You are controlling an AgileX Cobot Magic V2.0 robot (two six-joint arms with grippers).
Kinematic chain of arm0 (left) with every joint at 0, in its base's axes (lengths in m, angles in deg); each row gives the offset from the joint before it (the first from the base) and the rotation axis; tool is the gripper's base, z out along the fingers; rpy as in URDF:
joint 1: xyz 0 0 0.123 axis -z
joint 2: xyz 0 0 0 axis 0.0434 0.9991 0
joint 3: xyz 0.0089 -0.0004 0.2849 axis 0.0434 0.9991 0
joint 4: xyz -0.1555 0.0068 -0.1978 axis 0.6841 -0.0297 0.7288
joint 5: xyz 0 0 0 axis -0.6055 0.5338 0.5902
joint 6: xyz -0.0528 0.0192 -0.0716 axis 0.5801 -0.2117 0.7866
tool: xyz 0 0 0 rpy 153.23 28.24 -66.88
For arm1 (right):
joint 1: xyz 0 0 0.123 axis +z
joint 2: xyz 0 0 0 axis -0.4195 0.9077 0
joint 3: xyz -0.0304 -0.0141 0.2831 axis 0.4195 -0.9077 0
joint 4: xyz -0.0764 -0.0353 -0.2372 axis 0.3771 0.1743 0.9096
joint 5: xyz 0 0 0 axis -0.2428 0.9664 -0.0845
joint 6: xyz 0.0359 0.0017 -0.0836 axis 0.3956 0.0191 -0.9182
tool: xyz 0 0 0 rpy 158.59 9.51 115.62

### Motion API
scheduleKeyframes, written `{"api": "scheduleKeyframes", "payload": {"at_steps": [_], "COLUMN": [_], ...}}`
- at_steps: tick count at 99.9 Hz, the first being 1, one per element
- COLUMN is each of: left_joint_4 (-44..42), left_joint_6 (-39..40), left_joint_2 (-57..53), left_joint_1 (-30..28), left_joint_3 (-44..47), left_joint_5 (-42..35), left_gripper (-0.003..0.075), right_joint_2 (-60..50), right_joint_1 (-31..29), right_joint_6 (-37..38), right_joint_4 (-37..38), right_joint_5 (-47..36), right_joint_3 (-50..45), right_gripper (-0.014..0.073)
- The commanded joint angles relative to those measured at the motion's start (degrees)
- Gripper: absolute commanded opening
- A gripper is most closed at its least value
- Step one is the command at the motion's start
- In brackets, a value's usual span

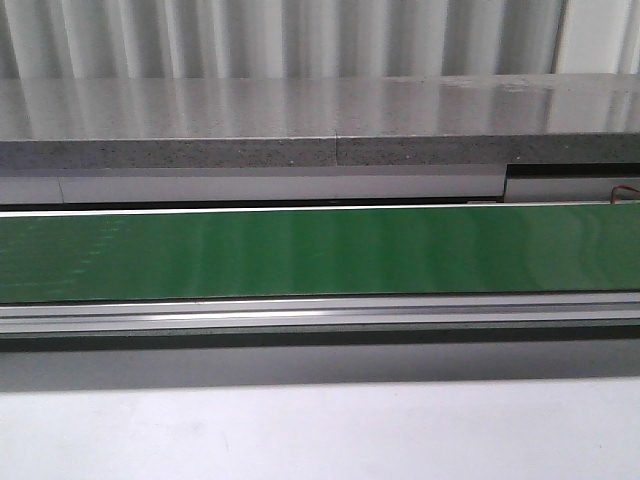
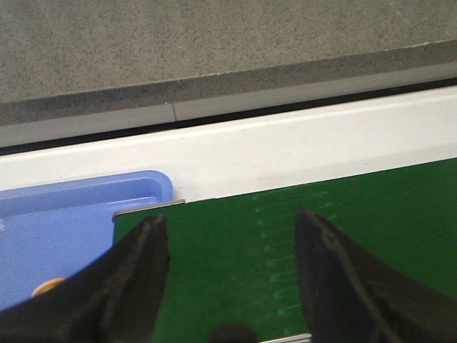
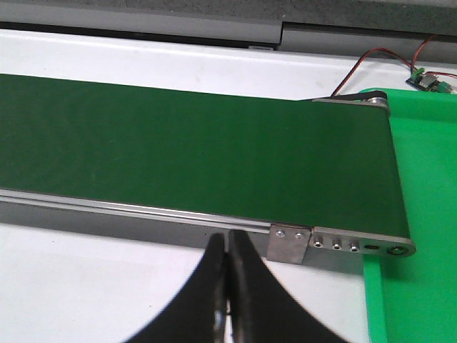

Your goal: Move button from right to left

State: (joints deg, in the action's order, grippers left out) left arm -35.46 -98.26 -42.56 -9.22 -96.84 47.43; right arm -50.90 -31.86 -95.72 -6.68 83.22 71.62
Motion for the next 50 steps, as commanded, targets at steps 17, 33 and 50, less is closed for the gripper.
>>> {"api": "scheduleKeyframes", "payload": {"at_steps": [17, 33, 50], "left_joint_4": [2.75, 2.75, 2.76], "left_joint_6": [0.23, 0.23, 1.65], "left_joint_2": [-19.29, -19.29, -19.51], "left_joint_1": [2.09, 2.52, 5.66], "left_joint_3": [8.59, 9.09, 13.38], "left_joint_5": [-5.05, -7.39, -17.83], "left_gripper": [-0.002, -0.002, -0.002], "right_joint_2": [0.16, 0.16, 0.16], "right_joint_1": [0.04, 0.04, 0.04], "right_joint_6": [-0.41, -0.41, -0.41], "right_joint_4": [-0.6, -0.6, -0.6], "right_joint_5": [-3.7, -3.7, -3.7], "right_joint_3": [1.66, 1.66, 1.66], "right_gripper": [-0.0067, -0.0067, -0.0067]}}
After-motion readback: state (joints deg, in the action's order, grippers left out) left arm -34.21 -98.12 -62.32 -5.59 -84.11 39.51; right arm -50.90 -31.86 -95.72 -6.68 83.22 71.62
